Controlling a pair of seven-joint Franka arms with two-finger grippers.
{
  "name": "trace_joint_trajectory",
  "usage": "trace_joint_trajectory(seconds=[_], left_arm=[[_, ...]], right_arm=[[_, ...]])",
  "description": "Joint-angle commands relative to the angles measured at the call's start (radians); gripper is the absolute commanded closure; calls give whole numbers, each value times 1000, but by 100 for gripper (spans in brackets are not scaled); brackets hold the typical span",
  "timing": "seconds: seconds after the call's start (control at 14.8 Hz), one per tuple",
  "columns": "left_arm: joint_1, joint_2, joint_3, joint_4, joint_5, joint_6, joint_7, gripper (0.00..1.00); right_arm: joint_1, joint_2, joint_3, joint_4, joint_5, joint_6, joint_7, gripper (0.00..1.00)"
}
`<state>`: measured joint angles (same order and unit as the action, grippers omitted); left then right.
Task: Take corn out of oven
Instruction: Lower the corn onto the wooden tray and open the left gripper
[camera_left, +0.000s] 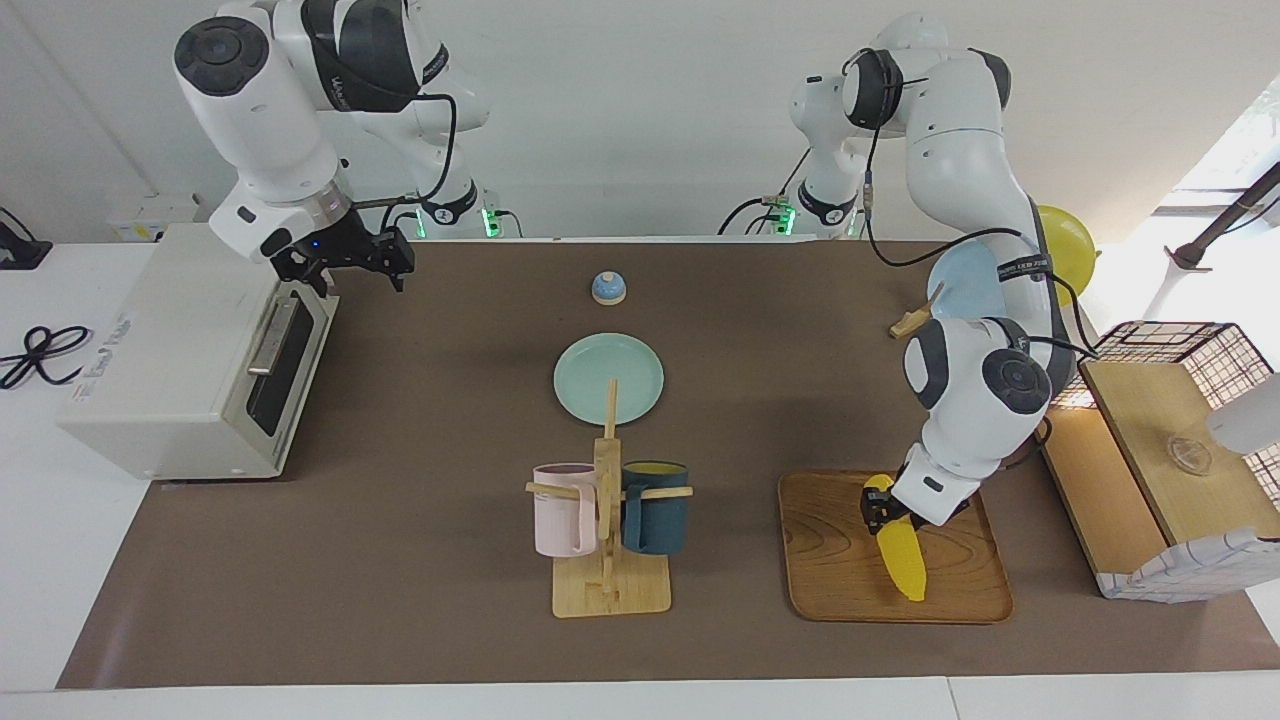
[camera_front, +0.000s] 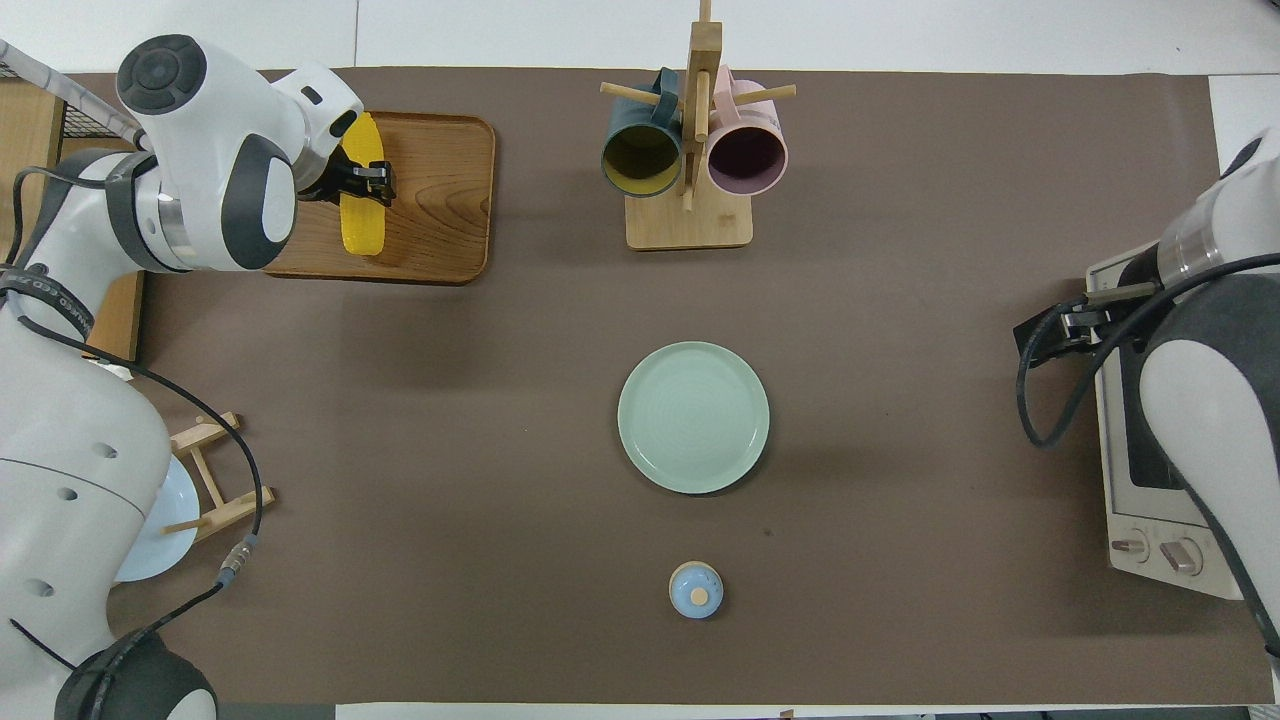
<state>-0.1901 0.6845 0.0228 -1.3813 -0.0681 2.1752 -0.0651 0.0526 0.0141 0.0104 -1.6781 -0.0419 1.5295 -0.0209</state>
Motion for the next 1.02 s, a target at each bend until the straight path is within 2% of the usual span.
trace_joint_trajectory(seconds=[0.0,0.07,0.14,0.34,0.54,0.95], left_arm=[[12,23,-10,24,21,23,13,100],[12,21,-10,24,19,21,14,100],[12,21,-10,25,14,17,14,1],[9,6,-10,27,10,-11,11,0],[9,-51,-6,16,10,-58,-10,0],[37,-278,-3,-36,17,-318,-19,0]], right_arm=[[-19,26,8,37,17,-31,13,0],[-16,26,8,37,17,-31,13,0],[-20,26,8,37,19,-29,12,0],[-30,24,8,37,20,-29,10,0],[-36,20,8,35,20,-29,9,0],[-34,15,8,34,20,-25,10,0]])
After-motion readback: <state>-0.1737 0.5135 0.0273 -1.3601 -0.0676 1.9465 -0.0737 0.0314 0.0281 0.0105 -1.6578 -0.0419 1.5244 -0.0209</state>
